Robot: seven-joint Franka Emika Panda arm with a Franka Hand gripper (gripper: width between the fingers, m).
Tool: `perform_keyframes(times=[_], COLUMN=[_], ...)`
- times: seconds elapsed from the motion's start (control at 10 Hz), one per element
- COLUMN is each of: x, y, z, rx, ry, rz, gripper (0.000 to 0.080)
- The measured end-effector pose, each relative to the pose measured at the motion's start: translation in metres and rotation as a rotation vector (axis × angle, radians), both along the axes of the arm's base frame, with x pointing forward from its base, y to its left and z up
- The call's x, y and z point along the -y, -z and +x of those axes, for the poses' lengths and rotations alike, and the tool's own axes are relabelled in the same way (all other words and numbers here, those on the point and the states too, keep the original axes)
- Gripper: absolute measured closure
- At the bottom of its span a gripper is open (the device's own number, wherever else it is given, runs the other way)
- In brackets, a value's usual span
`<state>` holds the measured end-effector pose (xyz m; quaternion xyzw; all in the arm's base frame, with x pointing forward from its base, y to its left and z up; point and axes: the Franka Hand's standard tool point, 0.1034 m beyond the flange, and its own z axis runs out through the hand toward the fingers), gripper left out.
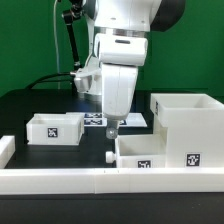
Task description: Assemble drawer
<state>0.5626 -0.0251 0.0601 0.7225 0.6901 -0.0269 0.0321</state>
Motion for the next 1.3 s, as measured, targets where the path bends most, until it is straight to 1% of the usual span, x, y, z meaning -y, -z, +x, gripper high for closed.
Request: perform_keyframes(times=[0.1, 0.2, 0.3, 0.4, 0.5, 0.6, 0.7, 0.8, 0.9, 1.3], x=[0.009, 0.017, 0.020, 0.029, 0.039, 0.045, 0.052, 0.054, 0.048, 0.012], y=[0.000, 0.001, 0.002, 0.002, 0.002, 0.004, 0.009, 0.014, 0.019, 0.034], z=[0.001, 0.007, 0.014, 0.018, 0.020, 0.023, 0.023, 0.024, 0.025, 0.024], rx=[-0.004, 0.001, 0.005, 0.009, 0.006, 0.003, -0.006, -0.011, -0.013, -0.037], ry=[-0.018, -0.014, -0.020, -0.037, -0.031, -0.048, -0.048, -0.041, -0.039, -0.055], rz=[0.025, 0.063, 0.086, 0.122, 0.149, 0.171, 0.214, 0.243, 0.252, 0.284], gripper=[0.0151, 0.0151, 0.0151, 0.0151, 0.0151, 0.0151, 0.0151, 0.0151, 0.0151, 0.0151])
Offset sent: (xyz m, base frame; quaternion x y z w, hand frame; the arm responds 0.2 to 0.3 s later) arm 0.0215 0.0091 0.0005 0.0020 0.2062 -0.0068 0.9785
